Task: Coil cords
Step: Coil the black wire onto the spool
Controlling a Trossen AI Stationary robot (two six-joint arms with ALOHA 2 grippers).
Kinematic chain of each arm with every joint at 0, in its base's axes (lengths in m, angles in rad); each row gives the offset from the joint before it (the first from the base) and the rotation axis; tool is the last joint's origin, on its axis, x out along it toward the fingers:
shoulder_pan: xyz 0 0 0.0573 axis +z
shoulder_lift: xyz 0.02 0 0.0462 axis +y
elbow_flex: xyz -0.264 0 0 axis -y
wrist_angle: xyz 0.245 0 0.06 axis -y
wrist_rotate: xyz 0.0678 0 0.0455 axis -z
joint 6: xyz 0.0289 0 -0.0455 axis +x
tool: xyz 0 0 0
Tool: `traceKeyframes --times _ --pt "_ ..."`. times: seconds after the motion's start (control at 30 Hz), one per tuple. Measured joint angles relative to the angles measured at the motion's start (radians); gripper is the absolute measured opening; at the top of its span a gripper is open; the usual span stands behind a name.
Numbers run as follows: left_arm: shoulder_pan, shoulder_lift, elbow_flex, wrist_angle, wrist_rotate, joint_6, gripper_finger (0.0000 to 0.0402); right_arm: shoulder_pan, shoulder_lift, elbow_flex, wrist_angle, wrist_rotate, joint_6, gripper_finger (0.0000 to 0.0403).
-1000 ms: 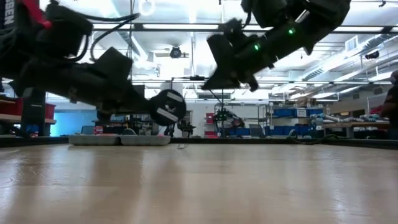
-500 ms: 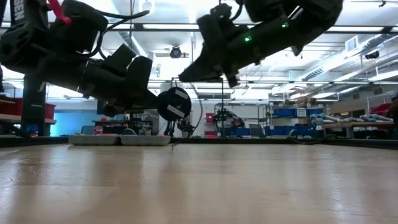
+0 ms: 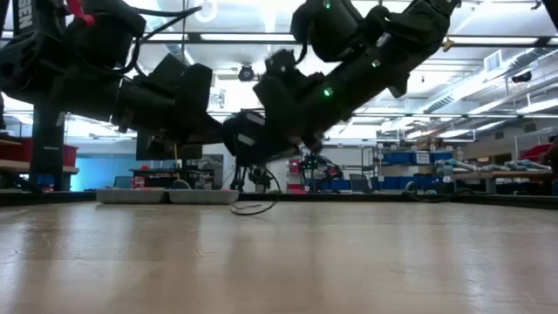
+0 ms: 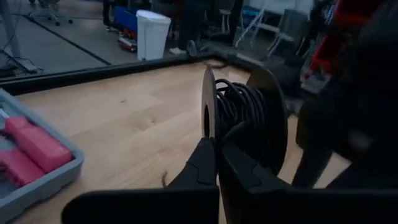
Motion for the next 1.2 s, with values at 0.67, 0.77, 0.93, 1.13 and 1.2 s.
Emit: traceKeyframes --times 0.67,0.77,0.93,1.13,1.2 --pt "-0.003 -0.001 -0.183 0.327 0.015 -0.023 0.0000 0.004 0.000 -0.006 -0.164 0.013 0.162 0.0023" --pt "-0.003 -0.001 -0.195 0.351 0.011 -0.022 0.0000 0.005 0.000 -0.006 -0.162 0.016 0.162 0.0006" --pt "-0.003 -0.001 -0.200 0.364 0.037 -0.021 0.0000 0.006 -0.001 -0.006 -0.189 0.095 0.157 0.0003" --pt "-0.003 -0.001 -0.196 0.364 0.193 0.009 0.0000 -0.051 -0.049 -0.006 -0.259 0.129 0.151 0.0002" --pt "-0.003 -0.001 -0.189 0.359 0.236 0.023 0.0000 -0.069 -0.069 -0.006 -0.263 0.129 0.133 0.0001"
